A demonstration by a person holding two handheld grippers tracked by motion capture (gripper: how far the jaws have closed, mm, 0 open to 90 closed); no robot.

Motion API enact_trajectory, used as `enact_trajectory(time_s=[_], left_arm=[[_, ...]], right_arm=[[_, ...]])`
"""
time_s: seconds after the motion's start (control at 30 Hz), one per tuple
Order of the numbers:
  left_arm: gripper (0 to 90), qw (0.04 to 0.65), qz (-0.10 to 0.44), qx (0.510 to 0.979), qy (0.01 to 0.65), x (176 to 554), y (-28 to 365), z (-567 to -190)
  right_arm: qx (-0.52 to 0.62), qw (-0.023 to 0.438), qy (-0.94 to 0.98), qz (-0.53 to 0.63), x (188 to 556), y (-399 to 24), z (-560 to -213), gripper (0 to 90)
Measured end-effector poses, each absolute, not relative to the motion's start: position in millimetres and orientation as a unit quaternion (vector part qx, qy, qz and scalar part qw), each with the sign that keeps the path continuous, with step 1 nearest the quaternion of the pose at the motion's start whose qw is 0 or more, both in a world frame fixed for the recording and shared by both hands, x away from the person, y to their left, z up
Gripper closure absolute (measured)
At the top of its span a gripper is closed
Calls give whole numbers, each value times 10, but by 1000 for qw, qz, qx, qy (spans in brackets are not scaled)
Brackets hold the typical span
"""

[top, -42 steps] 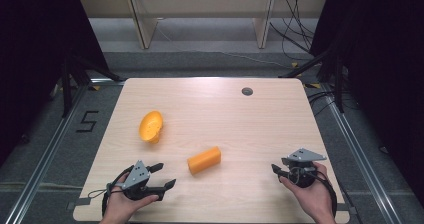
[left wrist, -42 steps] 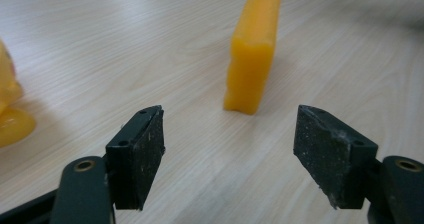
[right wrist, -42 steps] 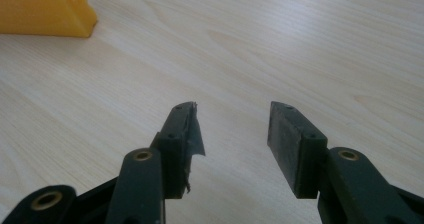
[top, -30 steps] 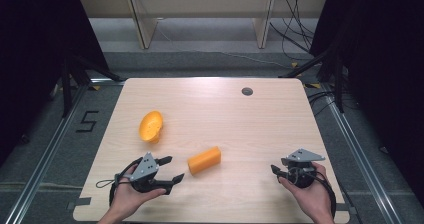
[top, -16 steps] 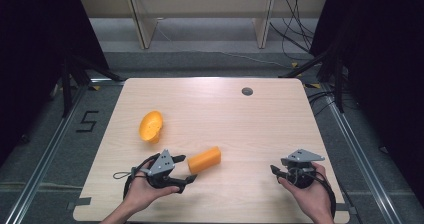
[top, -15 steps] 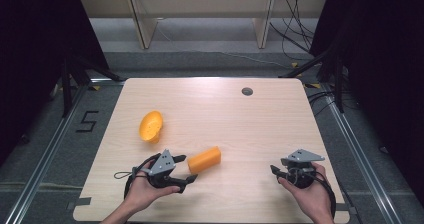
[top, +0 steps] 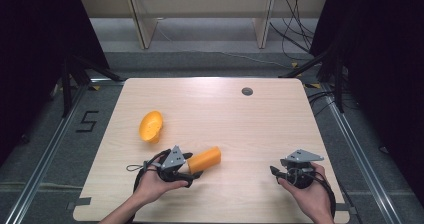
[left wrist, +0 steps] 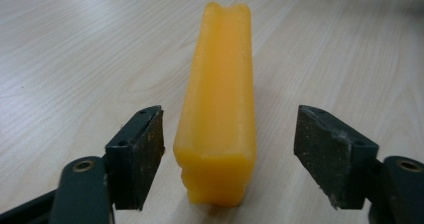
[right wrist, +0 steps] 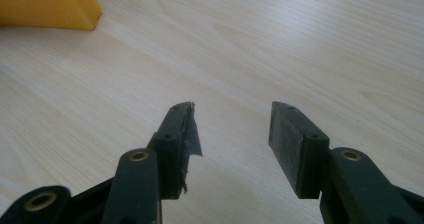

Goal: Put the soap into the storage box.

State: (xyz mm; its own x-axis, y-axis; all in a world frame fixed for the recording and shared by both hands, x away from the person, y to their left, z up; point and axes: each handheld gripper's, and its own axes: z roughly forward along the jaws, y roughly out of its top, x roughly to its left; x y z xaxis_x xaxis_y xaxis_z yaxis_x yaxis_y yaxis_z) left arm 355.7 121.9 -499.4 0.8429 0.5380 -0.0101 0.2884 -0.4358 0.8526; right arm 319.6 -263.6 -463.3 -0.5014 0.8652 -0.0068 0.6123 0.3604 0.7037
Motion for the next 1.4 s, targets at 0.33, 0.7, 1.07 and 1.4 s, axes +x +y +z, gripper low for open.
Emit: enact_trajectory(time_s=[0.33,0.7,1.07,1.4], left_arm=[[409,459,129,846,237,3617,1146,-5060],[599,456,130,849,233,3638,1161,-5064],[604,449,140,841,270,3542,1138,-5034],[605,448,176,805,347,3442,1142,-4956]], right_arm=[[453,196,806,327,3202,-2643,-4642,525],[458,187,806,325,3199,-2633,-4643,523],[465,180,803,327,3187,-2620,-4642,523],[456,190,805,330,3194,-2631,-4653,521]])
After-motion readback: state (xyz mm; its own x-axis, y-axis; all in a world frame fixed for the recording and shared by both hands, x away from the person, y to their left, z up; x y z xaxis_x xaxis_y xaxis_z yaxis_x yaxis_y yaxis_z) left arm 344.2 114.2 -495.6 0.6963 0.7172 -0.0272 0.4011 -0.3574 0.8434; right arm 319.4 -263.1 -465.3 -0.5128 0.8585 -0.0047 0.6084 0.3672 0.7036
